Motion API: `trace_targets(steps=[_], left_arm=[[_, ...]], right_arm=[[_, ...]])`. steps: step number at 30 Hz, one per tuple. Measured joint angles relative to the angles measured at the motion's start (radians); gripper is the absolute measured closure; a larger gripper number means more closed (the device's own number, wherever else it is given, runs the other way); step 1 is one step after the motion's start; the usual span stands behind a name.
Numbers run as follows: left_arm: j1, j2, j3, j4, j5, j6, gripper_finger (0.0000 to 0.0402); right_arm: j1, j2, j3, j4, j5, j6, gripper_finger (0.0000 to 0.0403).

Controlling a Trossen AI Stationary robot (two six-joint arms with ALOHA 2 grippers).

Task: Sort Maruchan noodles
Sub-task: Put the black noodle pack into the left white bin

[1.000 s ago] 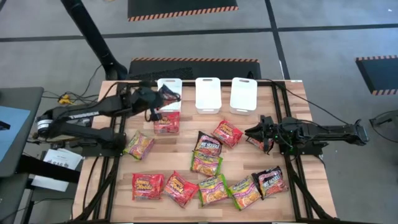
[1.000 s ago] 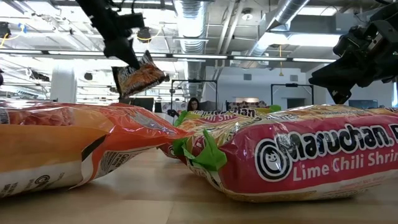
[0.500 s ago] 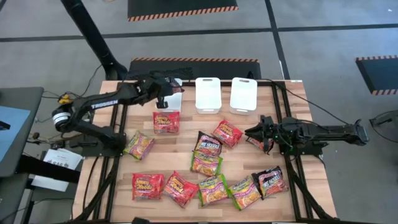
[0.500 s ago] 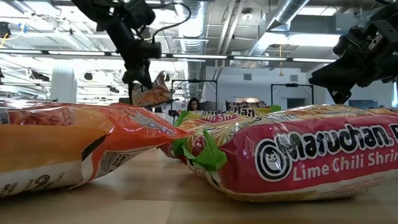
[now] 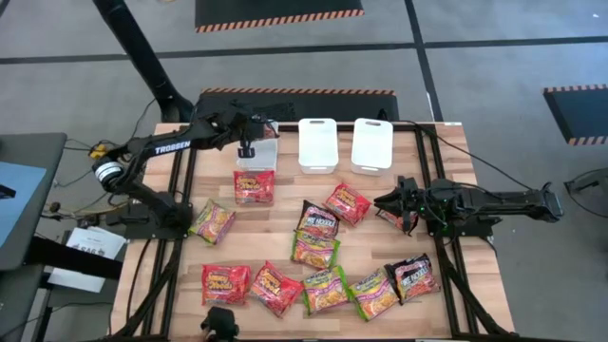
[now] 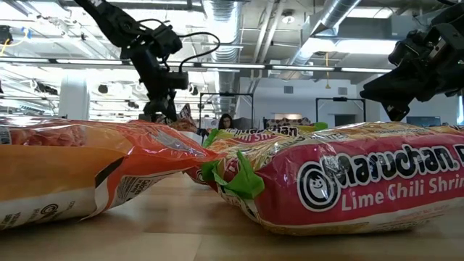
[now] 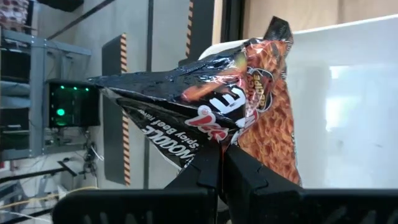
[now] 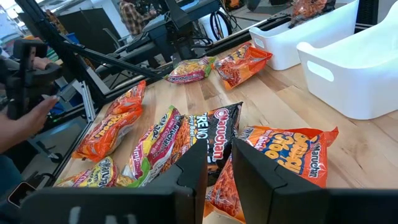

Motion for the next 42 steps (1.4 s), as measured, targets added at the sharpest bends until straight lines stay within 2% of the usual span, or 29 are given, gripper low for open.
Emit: trace_targets(steps=[4, 9, 20, 33, 42], left_arm=[[0.026, 0.020, 0.000, 0.017, 0.053, 0.073, 0.0402], [0.039, 0.047, 0.000, 0.016, 0.068, 0.116, 0.0402], [0.058, 0.047, 0.000, 0.020, 0.064, 0.113, 0.0401], [0.069, 0.047, 0.000, -0.002, 0.048, 0.016, 0.0401], [0.048, 0.046, 0.000, -0.002, 0.038, 0.031, 0.0353]], right_arm=[[0.000, 0.000, 0.000, 0.000, 0.000, 0.000, 0.0301], [0.000, 0.000, 0.000, 0.000, 0.000, 0.000, 0.0301], [0.000, 0.000, 0.000, 0.003, 0.000, 0.000, 0.0301], [0.000, 0.000, 0.000, 0.003, 0.000, 0.000, 0.0301], [0.000, 0.000, 0.000, 0.003, 0.000, 0.000, 0.0301]])
